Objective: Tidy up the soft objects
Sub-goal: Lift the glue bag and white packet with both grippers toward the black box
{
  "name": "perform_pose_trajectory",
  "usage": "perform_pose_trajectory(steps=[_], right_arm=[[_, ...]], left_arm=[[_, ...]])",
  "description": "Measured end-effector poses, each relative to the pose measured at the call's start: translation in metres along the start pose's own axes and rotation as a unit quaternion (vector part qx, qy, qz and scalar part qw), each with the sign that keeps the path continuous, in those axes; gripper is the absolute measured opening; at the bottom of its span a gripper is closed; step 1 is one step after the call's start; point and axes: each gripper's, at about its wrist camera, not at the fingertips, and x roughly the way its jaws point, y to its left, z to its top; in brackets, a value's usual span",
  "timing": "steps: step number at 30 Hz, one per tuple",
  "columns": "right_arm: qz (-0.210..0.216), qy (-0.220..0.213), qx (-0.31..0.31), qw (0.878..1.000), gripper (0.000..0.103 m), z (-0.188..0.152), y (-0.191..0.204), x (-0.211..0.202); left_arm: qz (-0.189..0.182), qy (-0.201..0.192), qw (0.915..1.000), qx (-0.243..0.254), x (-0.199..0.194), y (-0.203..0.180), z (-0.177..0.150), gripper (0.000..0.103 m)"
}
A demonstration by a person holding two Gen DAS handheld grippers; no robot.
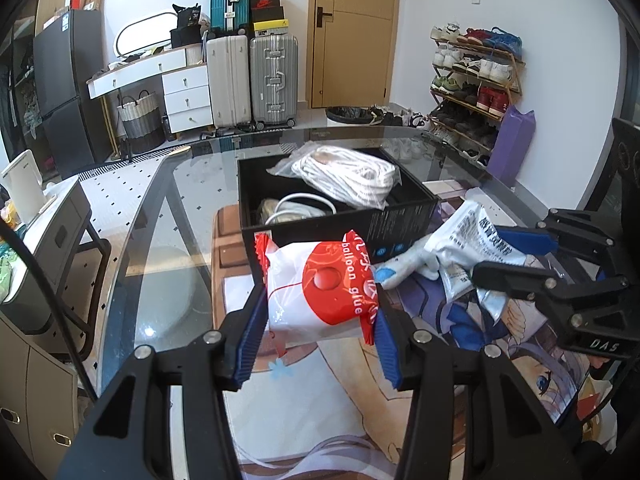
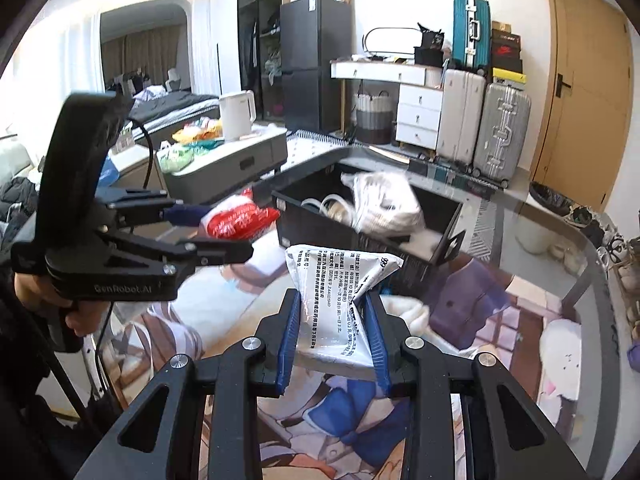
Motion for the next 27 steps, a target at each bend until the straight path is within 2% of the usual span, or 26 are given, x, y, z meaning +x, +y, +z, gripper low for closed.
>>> perform_pose_trajectory(steps=[13, 27], right_arm=[[-0.014, -0.039, 0.01, 0.999, 0.032, 0.022, -0.011, -0.023], [-0.024, -0.067, 0.01, 0.997, 0.032, 0.048, -0.019, -0.028]], left_arm=[[0.004, -0.02, 0.9998, 0.001, -0.006, 0.001, 0.018, 0.049], [0.008, -0.044, 0.999, 0.0, -0.007, 0.005, 0.043, 0.049]])
